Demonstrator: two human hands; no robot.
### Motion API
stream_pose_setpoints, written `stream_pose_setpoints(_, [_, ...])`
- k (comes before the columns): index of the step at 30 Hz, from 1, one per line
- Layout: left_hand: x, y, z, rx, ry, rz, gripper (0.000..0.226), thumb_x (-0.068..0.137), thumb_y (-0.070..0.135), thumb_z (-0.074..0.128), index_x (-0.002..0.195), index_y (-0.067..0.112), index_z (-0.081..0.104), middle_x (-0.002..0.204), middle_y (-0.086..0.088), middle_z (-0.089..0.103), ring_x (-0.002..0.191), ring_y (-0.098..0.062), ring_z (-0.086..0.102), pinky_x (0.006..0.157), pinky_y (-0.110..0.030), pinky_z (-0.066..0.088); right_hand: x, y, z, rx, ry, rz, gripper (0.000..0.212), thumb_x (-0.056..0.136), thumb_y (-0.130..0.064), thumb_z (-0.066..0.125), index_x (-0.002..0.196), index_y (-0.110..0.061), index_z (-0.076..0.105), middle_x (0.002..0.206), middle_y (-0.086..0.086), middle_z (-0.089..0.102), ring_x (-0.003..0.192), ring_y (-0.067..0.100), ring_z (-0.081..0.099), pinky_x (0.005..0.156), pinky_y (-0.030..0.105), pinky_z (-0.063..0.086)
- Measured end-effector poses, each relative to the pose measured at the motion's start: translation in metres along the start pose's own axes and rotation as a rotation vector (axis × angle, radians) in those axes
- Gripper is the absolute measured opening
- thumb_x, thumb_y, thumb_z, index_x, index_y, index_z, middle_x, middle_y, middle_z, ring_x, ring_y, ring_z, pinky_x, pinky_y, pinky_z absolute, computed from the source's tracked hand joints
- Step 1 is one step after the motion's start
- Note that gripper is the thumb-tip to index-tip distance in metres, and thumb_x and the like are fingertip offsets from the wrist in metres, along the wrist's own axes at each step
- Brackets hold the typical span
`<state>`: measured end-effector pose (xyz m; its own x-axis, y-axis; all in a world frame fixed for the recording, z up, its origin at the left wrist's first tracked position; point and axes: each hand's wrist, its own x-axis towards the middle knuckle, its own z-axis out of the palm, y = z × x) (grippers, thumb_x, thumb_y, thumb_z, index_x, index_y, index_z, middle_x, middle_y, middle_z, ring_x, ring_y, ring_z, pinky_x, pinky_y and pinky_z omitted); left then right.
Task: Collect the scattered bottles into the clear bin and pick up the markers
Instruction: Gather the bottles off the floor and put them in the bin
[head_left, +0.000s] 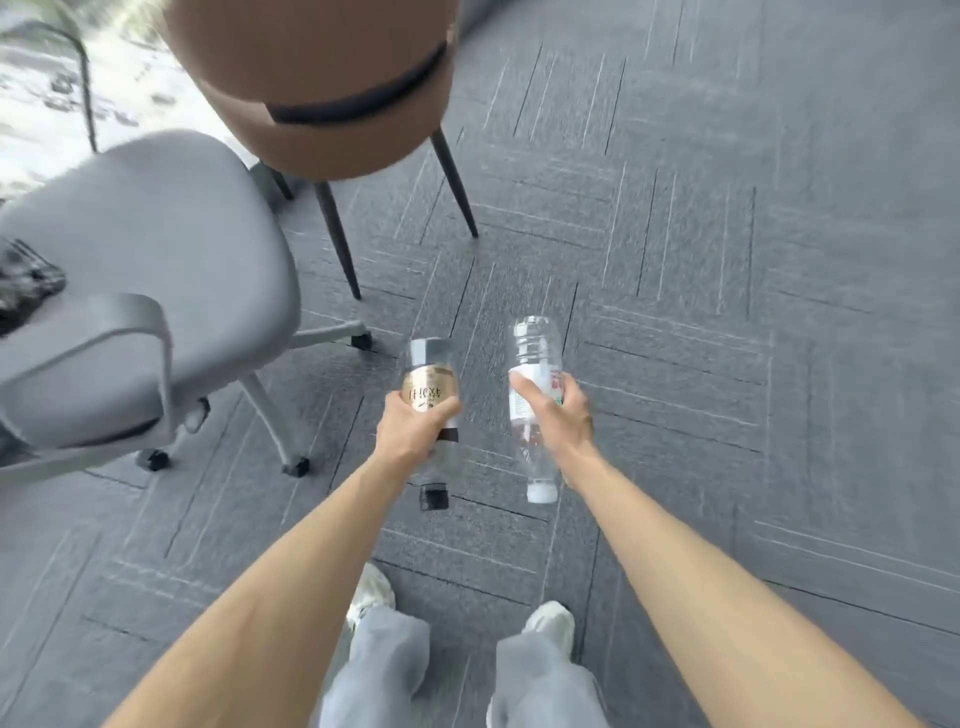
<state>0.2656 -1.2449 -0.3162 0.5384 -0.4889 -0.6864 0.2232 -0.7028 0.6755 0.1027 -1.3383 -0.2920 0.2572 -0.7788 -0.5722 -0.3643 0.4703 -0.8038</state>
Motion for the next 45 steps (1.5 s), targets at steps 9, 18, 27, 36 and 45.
stream_pose_setpoints(9, [-0.150, 0.083, -0.080, -0.076, 0.172, 0.028, 0.088, 0.044, 0.062, 0.076, 0.114, 0.013, 0.053, 0.097, -0.008, 0.070, 0.083, -0.022, 0.071, 0.072, -0.041, 0.060, -0.133, -0.117, 0.003, -0.023, -0.078, -0.043, 0.040, 0.084, -0.049, 0.071, 0.115, -0.028, 0.055, 0.098, -0.004, 0.069, 0.084, 0.016, 0.068, 0.068, 0.029, 0.053])
stream_pose_setpoints(18, [-0.235, 0.046, -0.194, -0.323, 0.421, -0.052, 0.086, 0.045, 0.063, 0.079, 0.112, 0.013, 0.059, 0.098, -0.009, 0.071, 0.083, -0.024, 0.072, 0.075, -0.047, 0.060, -0.218, -0.169, 0.077, -0.182, -0.365, -0.117, 0.039, 0.086, -0.044, 0.070, 0.116, -0.024, 0.054, 0.100, 0.000, 0.068, 0.080, 0.013, 0.067, 0.055, 0.019, 0.053])
stream_pose_setpoints(27, [-0.301, -0.042, -0.317, -0.622, 0.635, -0.146, 0.089, 0.047, 0.056, 0.079, 0.120, 0.011, 0.053, 0.105, -0.009, 0.066, 0.093, -0.025, 0.068, 0.079, -0.050, 0.059, -0.298, -0.175, 0.235, -0.335, -0.657, -0.178, 0.050, 0.081, -0.049, 0.073, 0.121, -0.023, 0.058, 0.107, 0.002, 0.069, 0.087, 0.017, 0.070, 0.056, 0.024, 0.056])
stream_pose_setpoints(36, [-0.347, -0.114, -0.451, -0.779, 0.861, -0.164, 0.071, 0.069, 0.042, 0.081, 0.121, 0.010, 0.044, 0.103, -0.003, 0.058, 0.101, -0.024, 0.062, 0.092, -0.047, 0.053, -0.385, -0.151, 0.402, -0.495, -0.914, -0.235, 0.069, 0.072, -0.056, 0.075, 0.127, -0.021, 0.053, 0.112, 0.005, 0.068, 0.097, 0.022, 0.069, 0.069, 0.037, 0.062])
stream_pose_setpoints(45, [-0.396, -0.196, -0.547, -0.929, 1.099, -0.295, 0.079, 0.070, 0.048, 0.077, 0.129, 0.009, 0.043, 0.117, -0.009, 0.060, 0.102, -0.024, 0.058, 0.092, -0.041, 0.050, -0.455, -0.098, 0.552, -0.696, -1.208, -0.268, 0.061, 0.079, -0.051, 0.075, 0.126, -0.019, 0.054, 0.111, 0.007, 0.067, 0.095, 0.023, 0.069, 0.068, 0.036, 0.062])
